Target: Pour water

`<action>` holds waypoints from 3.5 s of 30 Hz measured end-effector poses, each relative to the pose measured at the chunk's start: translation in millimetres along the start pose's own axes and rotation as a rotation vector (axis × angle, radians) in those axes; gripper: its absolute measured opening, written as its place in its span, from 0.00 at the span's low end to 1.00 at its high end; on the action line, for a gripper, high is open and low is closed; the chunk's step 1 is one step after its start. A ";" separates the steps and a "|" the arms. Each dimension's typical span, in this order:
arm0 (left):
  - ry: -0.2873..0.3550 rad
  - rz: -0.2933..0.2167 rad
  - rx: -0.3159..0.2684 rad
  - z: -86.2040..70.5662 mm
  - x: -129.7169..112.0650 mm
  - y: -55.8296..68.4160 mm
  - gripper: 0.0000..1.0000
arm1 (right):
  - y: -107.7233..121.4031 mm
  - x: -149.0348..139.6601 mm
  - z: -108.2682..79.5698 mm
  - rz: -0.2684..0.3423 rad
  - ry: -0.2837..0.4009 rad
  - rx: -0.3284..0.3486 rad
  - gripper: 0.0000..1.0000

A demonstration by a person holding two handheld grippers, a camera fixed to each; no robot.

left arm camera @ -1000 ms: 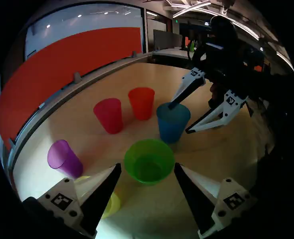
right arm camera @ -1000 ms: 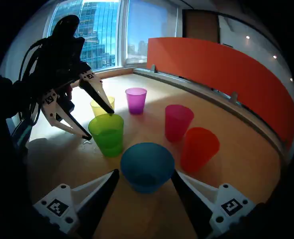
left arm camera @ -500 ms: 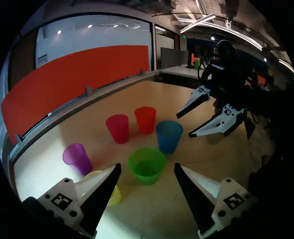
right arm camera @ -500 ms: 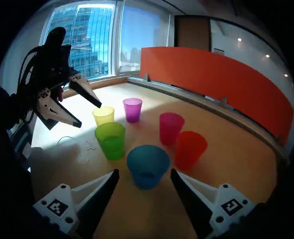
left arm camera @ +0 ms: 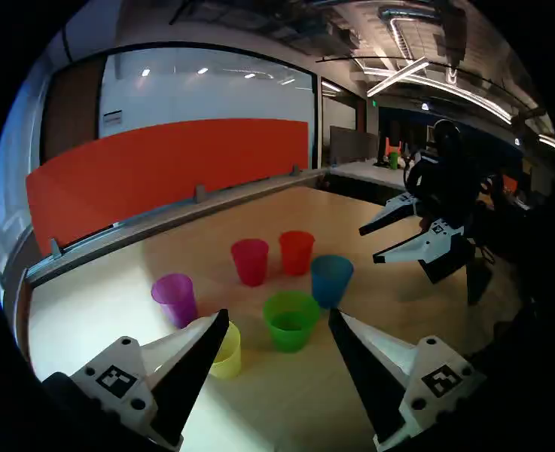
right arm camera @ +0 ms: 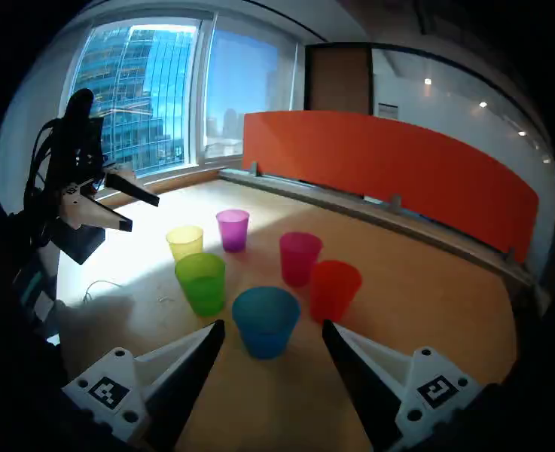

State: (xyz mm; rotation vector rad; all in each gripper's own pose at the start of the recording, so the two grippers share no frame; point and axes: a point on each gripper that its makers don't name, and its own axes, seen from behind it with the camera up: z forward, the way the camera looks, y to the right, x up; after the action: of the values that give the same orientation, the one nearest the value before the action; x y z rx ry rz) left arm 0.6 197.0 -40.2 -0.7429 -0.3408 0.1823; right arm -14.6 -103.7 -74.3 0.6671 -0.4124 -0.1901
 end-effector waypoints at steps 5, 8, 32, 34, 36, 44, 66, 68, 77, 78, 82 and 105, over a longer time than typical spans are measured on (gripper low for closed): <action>0.079 -0.031 0.063 -15.0 10.5 -12.7 0.99 | 15.6 15.3 -7.8 0.019 0.062 -0.077 1.00; 0.117 -0.041 0.099 -21.9 15.1 -21.1 0.99 | 23.8 21.0 -11.1 0.030 0.087 -0.115 1.00; 0.374 -0.051 0.482 -87.3 41.6 -90.1 0.99 | 74.5 60.8 -32.7 0.127 0.299 -0.412 1.00; 0.388 -0.058 0.514 -92.6 41.6 -96.2 0.99 | 77.2 64.5 -35.8 0.128 0.319 -0.440 1.00; 0.397 -0.064 0.545 -96.8 39.9 -101.9 0.99 | 79.2 68.0 -39.0 0.126 0.338 -0.468 1.00; 0.386 -0.084 0.634 -103.5 26.6 -118.8 0.99 | 88.1 75.2 -49.0 0.110 0.390 -0.560 1.00; 0.385 -0.108 0.772 -89.8 -1.5 -158.3 0.99 | 106.2 63.1 -46.6 0.161 0.352 -0.644 1.00; 0.390 -0.104 0.783 -90.5 -2.6 -158.9 0.99 | 107.7 63.6 -45.6 0.161 0.346 -0.648 1.00; 0.387 -0.116 0.804 -90.0 -22.8 -161.0 0.99 | 106.9 69.3 -39.8 0.155 0.332 -0.649 1.00; 0.386 -0.118 0.806 -90.3 -25.3 -161.6 0.99 | 106.6 70.0 -39.8 0.154 0.333 -0.650 1.00; 0.383 -0.119 0.811 -91.8 -33.8 -164.0 0.99 | 106.8 71.2 -40.3 0.158 0.333 -0.653 1.00; 0.399 -0.174 0.780 -84.4 -54.7 -172.1 0.99 | 109.9 74.0 -54.3 0.160 0.334 -0.678 1.00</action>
State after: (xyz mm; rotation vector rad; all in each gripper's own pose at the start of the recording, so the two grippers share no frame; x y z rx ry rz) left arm -12.1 3.8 7.4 0.0321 0.0603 -0.0082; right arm 79.8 -10.7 -20.2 -0.0083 -0.0618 -0.0544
